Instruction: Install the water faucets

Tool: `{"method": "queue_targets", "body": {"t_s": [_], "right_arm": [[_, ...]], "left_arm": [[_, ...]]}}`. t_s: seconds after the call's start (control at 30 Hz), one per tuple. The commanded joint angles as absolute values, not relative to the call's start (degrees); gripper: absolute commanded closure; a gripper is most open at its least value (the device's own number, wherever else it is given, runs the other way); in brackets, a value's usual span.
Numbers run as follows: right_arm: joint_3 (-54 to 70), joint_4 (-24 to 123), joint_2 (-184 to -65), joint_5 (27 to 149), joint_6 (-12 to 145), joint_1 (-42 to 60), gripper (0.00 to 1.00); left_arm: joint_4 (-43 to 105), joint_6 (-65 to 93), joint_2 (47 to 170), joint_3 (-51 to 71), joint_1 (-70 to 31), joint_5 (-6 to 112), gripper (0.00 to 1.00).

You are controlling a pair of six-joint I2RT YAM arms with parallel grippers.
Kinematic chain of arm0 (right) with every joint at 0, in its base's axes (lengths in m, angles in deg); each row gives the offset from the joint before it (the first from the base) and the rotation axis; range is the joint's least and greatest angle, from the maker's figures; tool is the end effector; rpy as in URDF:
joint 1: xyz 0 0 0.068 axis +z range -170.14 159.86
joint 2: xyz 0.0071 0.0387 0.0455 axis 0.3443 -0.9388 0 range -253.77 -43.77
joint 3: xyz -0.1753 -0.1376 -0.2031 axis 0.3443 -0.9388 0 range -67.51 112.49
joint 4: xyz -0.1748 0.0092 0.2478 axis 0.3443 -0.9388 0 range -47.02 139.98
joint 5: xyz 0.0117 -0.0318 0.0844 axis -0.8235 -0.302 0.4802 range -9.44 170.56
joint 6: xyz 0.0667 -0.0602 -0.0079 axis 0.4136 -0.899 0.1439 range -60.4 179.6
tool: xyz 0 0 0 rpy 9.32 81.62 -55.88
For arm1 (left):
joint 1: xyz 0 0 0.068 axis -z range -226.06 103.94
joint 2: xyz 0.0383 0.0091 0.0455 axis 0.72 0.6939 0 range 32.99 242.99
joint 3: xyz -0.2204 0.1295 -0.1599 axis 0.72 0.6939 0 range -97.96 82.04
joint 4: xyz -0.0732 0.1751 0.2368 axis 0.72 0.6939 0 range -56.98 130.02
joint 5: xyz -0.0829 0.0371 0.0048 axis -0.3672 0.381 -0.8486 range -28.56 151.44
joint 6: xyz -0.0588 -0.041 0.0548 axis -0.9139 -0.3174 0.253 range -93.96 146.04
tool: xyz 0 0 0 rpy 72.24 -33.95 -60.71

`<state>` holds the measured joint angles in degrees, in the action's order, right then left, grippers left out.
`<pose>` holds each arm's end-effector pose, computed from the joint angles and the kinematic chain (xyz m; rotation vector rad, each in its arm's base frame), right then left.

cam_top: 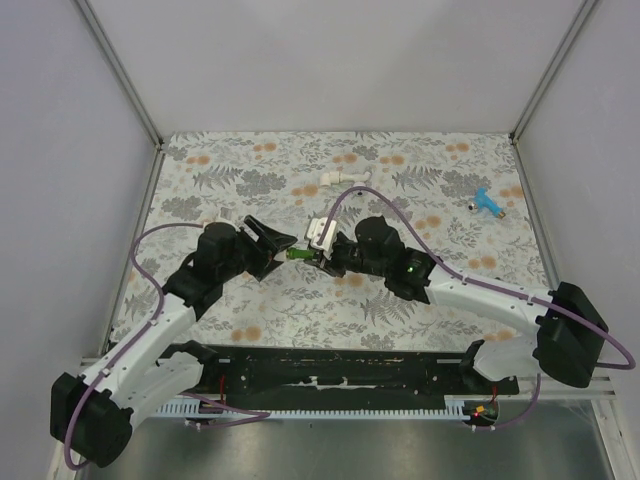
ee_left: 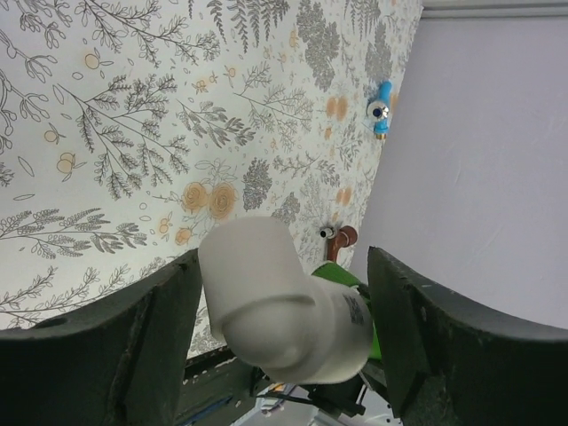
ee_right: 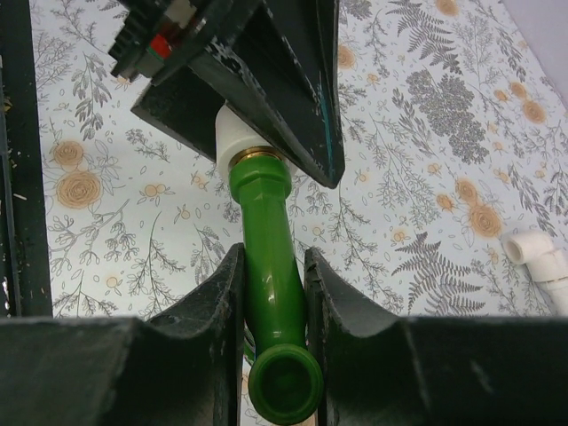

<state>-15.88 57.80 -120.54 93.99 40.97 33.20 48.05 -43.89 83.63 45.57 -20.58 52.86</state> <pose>0.2153 0.3206 0.2853 -1.2541 1.4459 0.6326 0.2325 -0.1242 0.2528 -0.7737 2.1602 -1.1104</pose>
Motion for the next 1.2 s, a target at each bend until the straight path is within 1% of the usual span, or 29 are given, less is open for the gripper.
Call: {"method": "queue_targets", "body": {"t_s": [0.0,0.1,0.17,0.27,0.37,0.47,0.53,0.67,0.7,0.77,0.8,0.9,1.0,1.17], "right_arm": [[-15.7,60.0,-120.7,91.3,38.1,34.6,1.00],[-16.6,60.3,-120.6,90.6,38.5,34.9,1.00],[-17.3,60.6,-120.4,90.3,38.9,34.9,1.00],[-18.0,61.1,-120.4,89.8,39.5,34.9,1.00],[-18.5,61.8,-120.3,89.8,39.8,34.9,1.00],[-18.4,61.8,-120.2,90.7,40.4,34.9,1.00],[-18.3,61.8,-120.4,92.1,41.7,34.9,1.00],[-19.3,64.4,-120.5,94.4,45.5,34.9,1.00],[-19.4,65.0,-120.6,94.8,46.8,34.9,1.00],[-20.0,66.6,-120.8,95.4,49.4,34.9,1.00],[-20.1,67.2,-120.8,95.8,50.6,34.9,1.00],[-19.1,67.3,-121.4,98.6,56.1,34.2,1.00],[-17.8,68.6,-122.0,105.0,67.2,30.8,1.00],[-18.5,80.2,-124.9,117.9,90.0,23.6,1.00]], "left_arm": [[39.3,-50.1,82.2,48.8,-20.9,54.0,0.24],[37.2,-51.0,80.8,49.9,-21.4,54.5,0.37],[37.0,-50.8,79.6,50.3,-21.6,55.0,0.42],[37.0,-50.6,77.7,51.1,-22.0,55.8,0.46],[35.8,-52.6,75.6,53.1,-22.2,56.7,0.47],[30.2,-55.7,73.1,56.7,-22.6,57.0,0.49],[25.3,-58.1,71.5,59.9,-22.6,57.4,0.53],[17.5,-60.6,69.7,63.6,-22.7,57.5,0.72],[16.5,-60.4,69.6,63.8,-22.7,57.5,0.78],[15.1,-59.2,69.3,63.8,-22.8,57.1,0.95],[14.2,-58.1,69.2,63.6,-22.8,56.8,0.98],[10.5,-53.5,68.9,63.1,-22.8,55.1,0.98],[7.7,-49.6,67.8,63.0,-22.8,54.6,0.98],[-0.3,-39.8,64.6,64.5,-22.8,54.8,0.98]]}}
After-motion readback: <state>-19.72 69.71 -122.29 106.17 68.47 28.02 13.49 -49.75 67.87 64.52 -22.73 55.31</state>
